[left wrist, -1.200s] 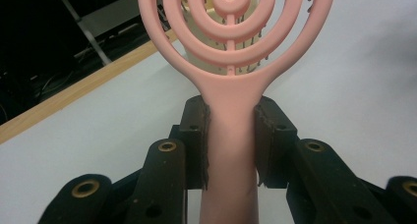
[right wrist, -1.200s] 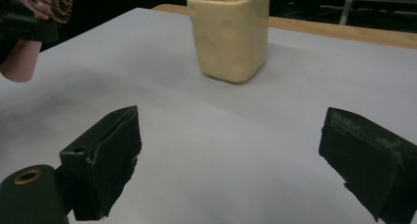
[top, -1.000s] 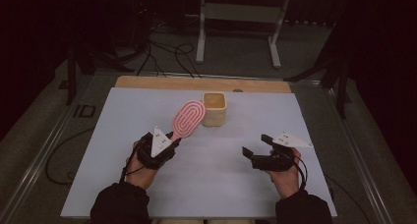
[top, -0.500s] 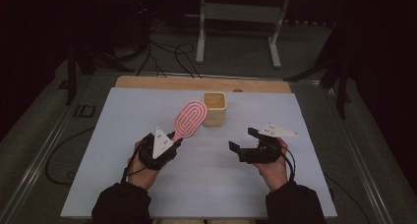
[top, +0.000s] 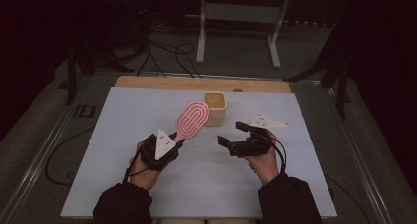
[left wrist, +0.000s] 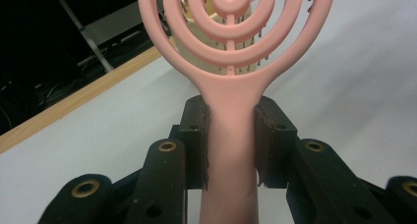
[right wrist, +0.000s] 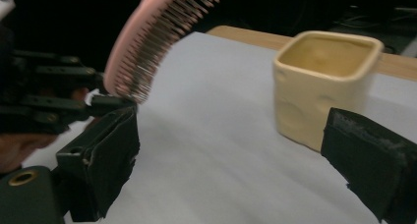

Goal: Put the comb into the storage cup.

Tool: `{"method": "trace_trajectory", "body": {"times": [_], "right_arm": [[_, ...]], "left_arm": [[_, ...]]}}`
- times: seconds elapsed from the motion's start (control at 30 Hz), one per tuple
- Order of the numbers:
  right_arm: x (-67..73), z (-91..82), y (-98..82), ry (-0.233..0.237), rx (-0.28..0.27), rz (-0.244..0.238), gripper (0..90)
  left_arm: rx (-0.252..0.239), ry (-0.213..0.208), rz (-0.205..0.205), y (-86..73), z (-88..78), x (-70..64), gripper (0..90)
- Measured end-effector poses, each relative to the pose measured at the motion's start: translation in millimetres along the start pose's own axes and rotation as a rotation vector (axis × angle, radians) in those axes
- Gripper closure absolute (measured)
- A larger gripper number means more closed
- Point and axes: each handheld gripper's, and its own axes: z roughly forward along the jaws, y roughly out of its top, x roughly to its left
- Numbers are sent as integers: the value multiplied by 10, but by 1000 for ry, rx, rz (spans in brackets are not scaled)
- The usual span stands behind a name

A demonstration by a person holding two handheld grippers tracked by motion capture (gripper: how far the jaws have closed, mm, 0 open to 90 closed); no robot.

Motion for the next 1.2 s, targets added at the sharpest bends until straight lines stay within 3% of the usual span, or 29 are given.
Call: {"method": "trace_trajectory", "body": {"times": [0.6, 0.87, 1.0, 1.2], "right_arm": [[218, 263, 226, 108, -11, 15, 75], [257, 389, 263, 107, 4, 39, 80], [263, 460, 274, 135, 25, 98, 129], [321, 561, 292, 97, 50, 107, 252]], "left_arm": [[6, -12, 41, 31, 44, -125, 702], [-5, -13, 33, 32, 43, -135, 703], [-7, -13, 34, 39, 35, -141, 703], [-14, -19, 29, 46, 31, -155, 702]]}}
